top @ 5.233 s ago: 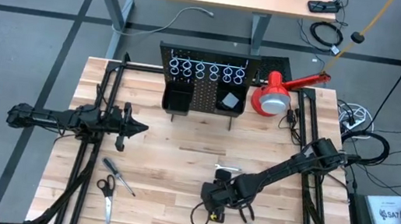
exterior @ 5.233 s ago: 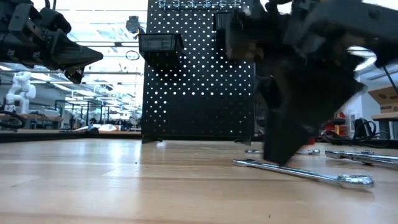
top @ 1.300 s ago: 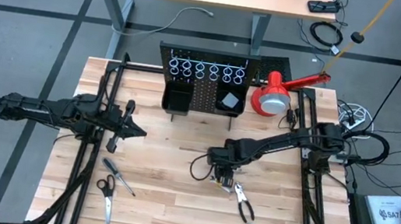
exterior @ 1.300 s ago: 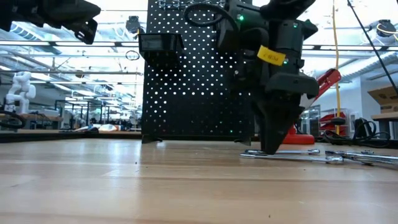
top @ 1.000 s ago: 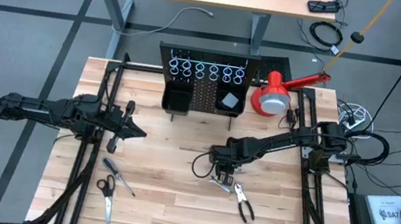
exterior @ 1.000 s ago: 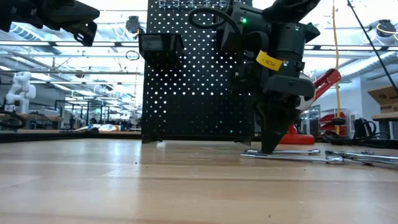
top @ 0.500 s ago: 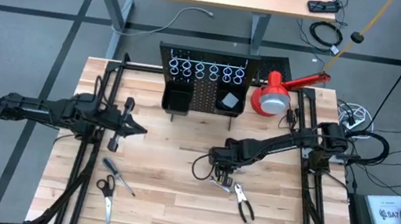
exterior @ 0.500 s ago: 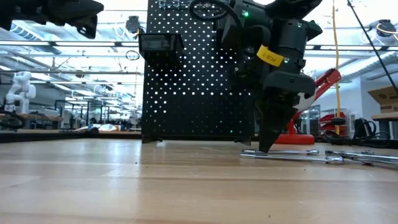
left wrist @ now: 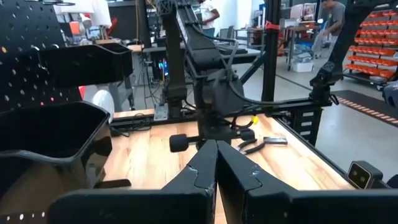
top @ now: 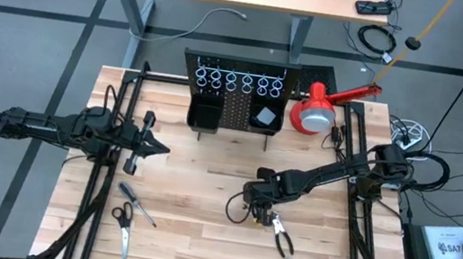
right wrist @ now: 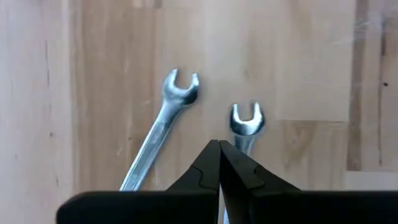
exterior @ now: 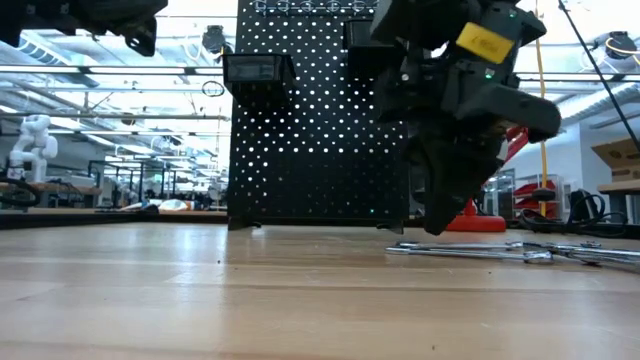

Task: Hang tools onto peg board
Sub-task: Hang the bottom wrench on the pegboard

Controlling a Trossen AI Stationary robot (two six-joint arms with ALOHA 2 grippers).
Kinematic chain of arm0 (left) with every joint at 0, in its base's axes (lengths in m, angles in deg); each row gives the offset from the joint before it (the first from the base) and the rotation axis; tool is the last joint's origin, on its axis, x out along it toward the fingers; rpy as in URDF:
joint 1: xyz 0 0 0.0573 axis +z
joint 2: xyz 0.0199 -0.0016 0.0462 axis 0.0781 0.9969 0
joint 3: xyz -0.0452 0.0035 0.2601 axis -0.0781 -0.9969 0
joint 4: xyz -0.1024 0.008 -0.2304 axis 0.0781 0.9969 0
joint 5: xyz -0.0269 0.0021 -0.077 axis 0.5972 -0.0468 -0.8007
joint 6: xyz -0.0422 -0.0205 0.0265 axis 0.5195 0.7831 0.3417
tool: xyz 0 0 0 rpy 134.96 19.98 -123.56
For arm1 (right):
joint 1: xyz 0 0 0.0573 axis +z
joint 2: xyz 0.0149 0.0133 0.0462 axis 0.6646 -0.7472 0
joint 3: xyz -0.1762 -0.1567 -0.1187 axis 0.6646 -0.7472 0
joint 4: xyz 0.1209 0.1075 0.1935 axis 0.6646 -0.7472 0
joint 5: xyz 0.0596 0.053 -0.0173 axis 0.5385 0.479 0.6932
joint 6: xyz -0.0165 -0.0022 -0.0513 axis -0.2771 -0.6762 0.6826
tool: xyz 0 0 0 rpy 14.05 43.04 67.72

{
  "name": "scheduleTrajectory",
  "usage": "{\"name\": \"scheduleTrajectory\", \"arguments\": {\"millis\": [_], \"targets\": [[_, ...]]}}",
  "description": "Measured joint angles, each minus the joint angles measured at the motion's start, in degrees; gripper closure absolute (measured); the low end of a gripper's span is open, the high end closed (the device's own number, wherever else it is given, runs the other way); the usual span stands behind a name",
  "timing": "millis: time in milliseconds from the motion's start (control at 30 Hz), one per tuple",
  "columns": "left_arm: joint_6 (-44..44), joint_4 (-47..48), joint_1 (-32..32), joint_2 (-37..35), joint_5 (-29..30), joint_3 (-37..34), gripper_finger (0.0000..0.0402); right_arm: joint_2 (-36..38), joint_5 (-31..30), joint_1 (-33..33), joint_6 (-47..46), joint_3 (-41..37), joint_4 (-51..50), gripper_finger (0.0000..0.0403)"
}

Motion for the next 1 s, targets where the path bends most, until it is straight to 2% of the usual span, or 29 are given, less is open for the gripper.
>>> {"name": "scheduleTrajectory", "arguments": {"millis": [233,367,433,600,767,867,1000], "targets": [[2.95,0.92,0.0,1.61,-0.18,0.0,0.0388,0.24,-0.23,1.5,0.74,0.04,-0.6,0.0402],[3.41,4.91,-0.03,4.37,-2.58,0.0,0.0387,0.28,-0.82,2.52,-1.08,1.49,-0.2,0.04],[6.38,5.13,-0.2,6.6,-2.74,0.0,0.0379,0.31,-1.95,3.03,-1.83,2.19,0.58,0.0389],[12.86,5.25,-2.79,13.3,-3.63,0.0,0.032,0.39,-6.97,4.2,-2.81,4.14,0.01,0.0319],[18.8,6.06,-7.14,19.71,-3.57,-0.02,0.0258,0.39,-6.58,5.86,-10.46,4.57,-1.4,0.0222],[21.24,6.0,-9.3,23.16,-2.65,-0.02,0.0251,-0.05,-6.68,6.66,-17.48,4.57,-4.34,0.0183],[23.01,4.67,-12.06,25.99,2.25,-0.02,0.025,-0.69,-6.06,7.55,-24.56,4.57,-8.23,0.017]]}}
